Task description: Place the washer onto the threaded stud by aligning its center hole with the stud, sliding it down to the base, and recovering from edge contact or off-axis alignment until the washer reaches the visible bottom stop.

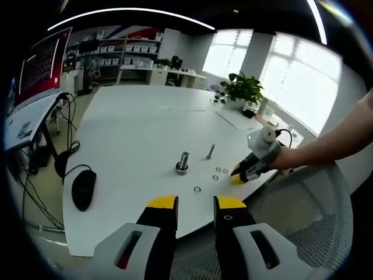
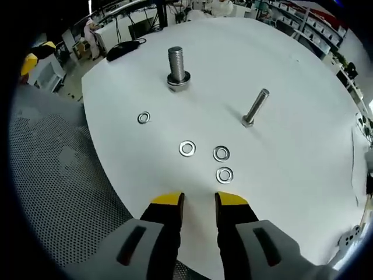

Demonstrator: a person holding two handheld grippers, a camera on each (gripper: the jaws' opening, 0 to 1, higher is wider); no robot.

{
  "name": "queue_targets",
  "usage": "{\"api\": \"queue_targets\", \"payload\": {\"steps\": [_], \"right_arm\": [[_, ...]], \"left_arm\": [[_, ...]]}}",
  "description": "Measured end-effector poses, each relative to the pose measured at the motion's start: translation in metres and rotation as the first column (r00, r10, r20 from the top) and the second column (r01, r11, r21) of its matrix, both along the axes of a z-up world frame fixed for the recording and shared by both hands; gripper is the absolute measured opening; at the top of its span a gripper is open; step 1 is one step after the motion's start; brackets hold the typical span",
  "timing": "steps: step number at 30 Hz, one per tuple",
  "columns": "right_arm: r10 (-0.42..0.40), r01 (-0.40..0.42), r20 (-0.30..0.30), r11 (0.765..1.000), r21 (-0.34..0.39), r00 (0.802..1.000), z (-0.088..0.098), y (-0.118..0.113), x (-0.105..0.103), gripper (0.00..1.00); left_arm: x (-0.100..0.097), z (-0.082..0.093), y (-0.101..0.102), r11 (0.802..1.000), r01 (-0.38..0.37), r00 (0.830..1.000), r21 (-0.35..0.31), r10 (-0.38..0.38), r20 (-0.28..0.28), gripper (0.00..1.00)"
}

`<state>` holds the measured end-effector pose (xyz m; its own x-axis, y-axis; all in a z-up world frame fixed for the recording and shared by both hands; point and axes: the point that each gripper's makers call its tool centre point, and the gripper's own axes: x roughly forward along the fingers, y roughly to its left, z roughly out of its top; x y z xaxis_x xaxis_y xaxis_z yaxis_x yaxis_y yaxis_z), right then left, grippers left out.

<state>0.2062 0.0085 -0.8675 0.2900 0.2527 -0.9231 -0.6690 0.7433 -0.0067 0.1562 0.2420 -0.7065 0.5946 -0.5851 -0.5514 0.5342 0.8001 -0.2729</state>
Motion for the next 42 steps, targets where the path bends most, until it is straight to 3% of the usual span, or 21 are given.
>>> {"api": "queue_targets", "payload": {"steps": [3, 5, 11, 28, 42], "right_arm": [[-0.023, 0.023, 0.004, 1.0, -0.005, 1.0, -0.001, -0.004, 0.007, 0.27], [-0.085, 0.085, 0.002, 0.996, 0.011, 0.996, -0.002, -0.007, 0.012, 0.3], [-0.102, 0.102, 0.003, 0.995, 0.005, 0.995, 0.0, -0.01, 0.023, 0.28], [0.072, -0.082, -0.097, 0.991, -0.102, 0.993, -0.002, -0.003, 0.03, 0.23], [0.13, -0.15, -0.14, 0.978, -0.143, 0.982, -0.003, -0.002, 0.031, 0.16]], "left_arm": [[0.0, -0.001, 0.0, 1.0, 0.003, 1.0, 0.0, -0.003, -0.003, 0.22], [0.0, -0.001, 0.0, 1.0, 0.004, 1.0, 0.001, -0.004, -0.003, 0.22], [-0.001, -0.001, -0.001, 1.0, 0.007, 1.0, 0.001, -0.007, -0.006, 0.22], [-0.001, -0.002, -0.001, 1.0, 0.01, 1.0, 0.003, -0.01, -0.012, 0.21], [-0.001, -0.003, -0.001, 1.0, 0.006, 1.0, 0.005, -0.006, -0.018, 0.21]]}}
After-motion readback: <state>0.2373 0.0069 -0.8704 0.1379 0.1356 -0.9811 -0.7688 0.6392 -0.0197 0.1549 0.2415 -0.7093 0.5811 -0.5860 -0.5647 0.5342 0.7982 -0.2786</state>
